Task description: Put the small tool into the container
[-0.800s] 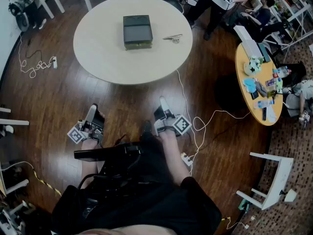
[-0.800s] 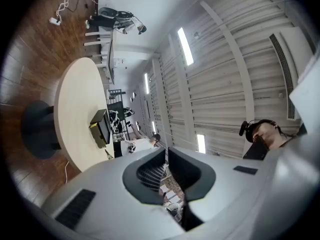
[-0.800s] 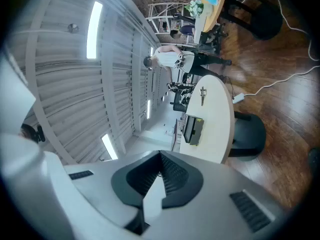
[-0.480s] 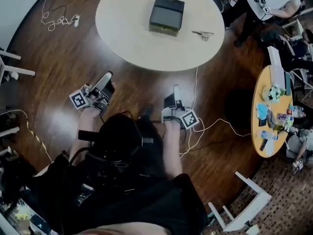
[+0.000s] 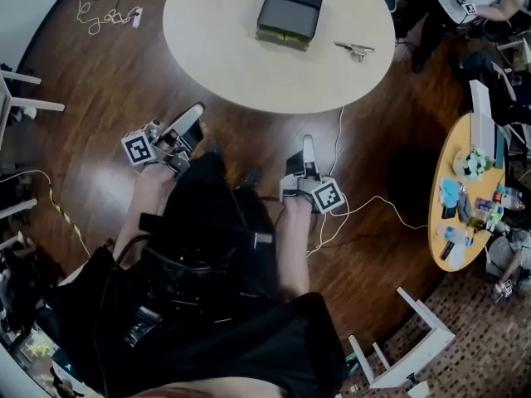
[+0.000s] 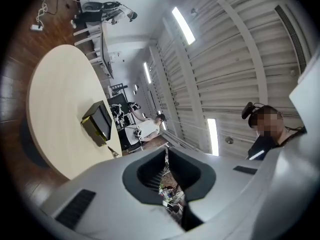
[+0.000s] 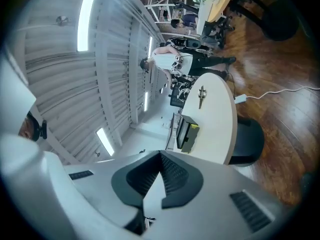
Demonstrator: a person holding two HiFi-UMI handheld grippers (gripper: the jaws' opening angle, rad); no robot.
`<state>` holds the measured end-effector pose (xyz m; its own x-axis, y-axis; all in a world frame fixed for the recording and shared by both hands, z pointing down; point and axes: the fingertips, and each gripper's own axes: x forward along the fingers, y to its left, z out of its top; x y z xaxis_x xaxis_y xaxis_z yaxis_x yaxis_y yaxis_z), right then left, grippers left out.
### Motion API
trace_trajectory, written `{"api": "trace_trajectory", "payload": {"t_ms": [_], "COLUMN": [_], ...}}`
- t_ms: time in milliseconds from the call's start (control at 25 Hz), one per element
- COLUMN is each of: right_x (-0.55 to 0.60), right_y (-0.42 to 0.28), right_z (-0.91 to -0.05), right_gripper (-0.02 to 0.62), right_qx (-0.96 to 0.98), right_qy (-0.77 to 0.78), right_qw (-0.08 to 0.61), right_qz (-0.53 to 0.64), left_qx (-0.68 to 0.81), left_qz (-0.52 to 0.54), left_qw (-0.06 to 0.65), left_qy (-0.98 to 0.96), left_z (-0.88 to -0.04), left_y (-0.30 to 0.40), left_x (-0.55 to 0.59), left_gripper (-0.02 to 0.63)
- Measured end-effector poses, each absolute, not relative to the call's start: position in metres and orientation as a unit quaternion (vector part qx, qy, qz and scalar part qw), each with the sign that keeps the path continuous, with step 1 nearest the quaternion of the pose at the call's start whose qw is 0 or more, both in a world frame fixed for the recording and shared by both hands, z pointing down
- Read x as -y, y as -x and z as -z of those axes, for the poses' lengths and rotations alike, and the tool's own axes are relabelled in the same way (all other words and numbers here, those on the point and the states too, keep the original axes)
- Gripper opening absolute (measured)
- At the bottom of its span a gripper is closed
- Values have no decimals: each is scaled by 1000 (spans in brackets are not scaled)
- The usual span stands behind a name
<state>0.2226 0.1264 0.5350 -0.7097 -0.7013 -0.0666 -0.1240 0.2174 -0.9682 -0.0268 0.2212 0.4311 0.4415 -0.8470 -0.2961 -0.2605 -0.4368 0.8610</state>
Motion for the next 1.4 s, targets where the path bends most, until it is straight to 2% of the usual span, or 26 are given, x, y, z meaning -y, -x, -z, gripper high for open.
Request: {"api": "trace_trajectory", "payload": {"t_ms": [400,720,1080,1400], "right_x": [-75,-34,-25,-3], "right_y": [-186,-98,-69,-74], "right_z": [-537,-519,-522,-538], "right_gripper": [-20,-20,-20,-20], "right_qx": [-736,-748,-786,-843], "right_qy": [332,338,354,326], "right_qw": [230,206,116,14], "right_qz": [543,532,493,428], "left_qx": [304,268,259,295], "left_qz": [397,411,429,417], "left_qw": [453,469,483,486], "left_qy": [-738,-734,-718,-710], "left_z": [-476,-473,-487,-504], "left_y": [58,126,153,133], "left_x": [-114,-52,-22,-5], "left_gripper": [14,14,14,14]}}
